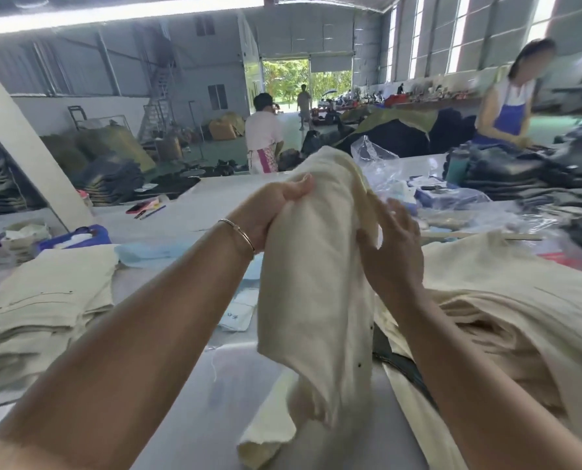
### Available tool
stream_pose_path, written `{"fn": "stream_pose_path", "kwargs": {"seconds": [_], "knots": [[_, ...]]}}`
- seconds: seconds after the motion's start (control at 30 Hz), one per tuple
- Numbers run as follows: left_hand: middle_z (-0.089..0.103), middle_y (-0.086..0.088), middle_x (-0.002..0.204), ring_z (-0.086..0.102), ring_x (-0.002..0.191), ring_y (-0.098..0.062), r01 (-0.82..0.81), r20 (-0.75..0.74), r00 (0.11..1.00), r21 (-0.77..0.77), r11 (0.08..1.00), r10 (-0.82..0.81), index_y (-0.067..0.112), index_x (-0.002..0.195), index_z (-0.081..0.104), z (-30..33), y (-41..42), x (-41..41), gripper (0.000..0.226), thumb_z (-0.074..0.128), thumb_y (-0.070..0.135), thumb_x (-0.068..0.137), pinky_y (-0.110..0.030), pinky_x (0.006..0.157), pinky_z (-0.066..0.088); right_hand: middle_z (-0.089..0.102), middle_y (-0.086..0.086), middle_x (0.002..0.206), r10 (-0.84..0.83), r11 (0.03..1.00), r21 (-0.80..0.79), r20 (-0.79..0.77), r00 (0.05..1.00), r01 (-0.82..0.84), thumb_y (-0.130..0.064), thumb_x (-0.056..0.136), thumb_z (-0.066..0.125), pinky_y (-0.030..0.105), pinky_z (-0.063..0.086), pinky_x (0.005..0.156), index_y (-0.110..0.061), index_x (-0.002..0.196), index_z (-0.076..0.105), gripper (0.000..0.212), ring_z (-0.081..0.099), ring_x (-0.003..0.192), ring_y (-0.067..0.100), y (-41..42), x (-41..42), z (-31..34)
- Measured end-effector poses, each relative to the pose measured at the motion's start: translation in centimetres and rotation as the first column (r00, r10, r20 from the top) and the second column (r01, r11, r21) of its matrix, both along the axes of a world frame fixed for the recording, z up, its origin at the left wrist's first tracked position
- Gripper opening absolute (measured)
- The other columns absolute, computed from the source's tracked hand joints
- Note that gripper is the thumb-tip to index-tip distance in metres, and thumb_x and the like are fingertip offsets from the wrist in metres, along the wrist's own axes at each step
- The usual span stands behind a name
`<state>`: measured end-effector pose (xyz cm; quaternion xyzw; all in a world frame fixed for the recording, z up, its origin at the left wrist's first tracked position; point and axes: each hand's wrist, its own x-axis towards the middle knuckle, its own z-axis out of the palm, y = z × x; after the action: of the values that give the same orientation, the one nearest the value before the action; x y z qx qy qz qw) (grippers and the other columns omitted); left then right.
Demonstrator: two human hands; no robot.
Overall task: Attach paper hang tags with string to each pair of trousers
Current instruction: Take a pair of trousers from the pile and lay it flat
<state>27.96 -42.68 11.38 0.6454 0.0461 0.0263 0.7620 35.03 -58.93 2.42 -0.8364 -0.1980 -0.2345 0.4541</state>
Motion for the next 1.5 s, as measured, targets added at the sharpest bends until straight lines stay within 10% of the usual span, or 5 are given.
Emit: {"fn": "stream_pose_path", "kwargs": {"seconds": [0.33, 0.63, 0.83, 1.1, 1.5], "knots": [[0.074, -0.005, 0.105, 0.07, 0.1, -0.022, -0.251, 0.287, 0.904, -0.243, 0.937, 0.316, 0.016, 0.102, 0.078, -2.3, 10.3, -5.0, 0.035, 0.058, 0.043, 0.091, -0.035, 0.081, 0.057, 0.037, -0.001, 0.152, 0.057, 0.998, -0.017, 0.156, 0.986, -0.055, -0.04, 0.096, 0.046, 0.034, 0.024, 0.112, -0.032, 0.137, 0.052, 0.042, 0.032, 0.137, 0.02, 2.5, -0.4, -2.0], [0.073, -0.019, 0.099, 0.068, 0.081, -0.024, -0.405, -0.638, 0.604, 0.271, 0.873, 0.478, -0.003, 0.116, 0.065, -26.8, 26.1, -16.0, 0.036, 0.073, 0.011, 0.083, -0.028, 0.071, 0.054, 0.012, 0.004, 0.161, 0.171, 0.611, -0.708, -0.319, 0.932, -0.354, -0.048, 0.098, 0.033, 0.047, 0.007, 0.117, -0.036, 0.148, 0.027, 0.052, 0.005, 0.149, 0.019, 13.6, -7.4, -23.3], [0.068, -0.006, 0.097, 0.065, 0.093, -0.022, -0.373, -0.384, 0.65, 0.591, 0.715, 0.656, 0.012, 0.1, 0.06, -34.4, 28.6, -16.7, 0.039, 0.086, 0.009, 0.07, -0.032, 0.078, 0.047, 0.059, 0.012, 0.133, 0.093, 0.569, -0.781, -0.249, 0.964, -0.256, -0.053, 0.083, 0.038, 0.037, -0.014, 0.115, -0.029, 0.124, 0.065, 0.055, -0.01, 0.147, 0.011, 16.0, -9.8, -26.6], [0.062, -0.01, 0.122, 0.06, 0.11, -0.031, -0.316, -0.294, 0.639, 0.742, 0.591, 0.711, 0.016, 0.121, 0.048, -35.9, 34.9, -17.3, 0.063, 0.082, 0.036, 0.073, -0.03, 0.078, 0.037, -0.026, -0.004, 0.157, -0.051, 0.474, -0.821, -0.386, 0.921, -0.317, -0.059, 0.097, 0.015, 0.046, -0.017, 0.112, -0.032, 0.139, -0.029, 0.067, -0.018, 0.147, 0.017, 21.9, -9.3, -28.6], [0.056, -0.014, 0.123, 0.046, 0.113, -0.037, -0.133, 0.046, 0.721, 0.988, 0.073, 0.691, 0.017, 0.118, 0.065, -34.8, 35.5, -17.2, 0.041, 0.073, 0.021, 0.078, -0.049, 0.091, 0.038, 0.054, 0.015, 0.123, -0.512, 0.717, -0.675, -0.342, 0.788, 0.174, -0.063, 0.064, 0.076, 0.044, 0.041, 0.089, -0.009, 0.127, 0.052, 0.087, 0.049, 0.113, 0.035, 21.3, -11.2, -26.2]]}}
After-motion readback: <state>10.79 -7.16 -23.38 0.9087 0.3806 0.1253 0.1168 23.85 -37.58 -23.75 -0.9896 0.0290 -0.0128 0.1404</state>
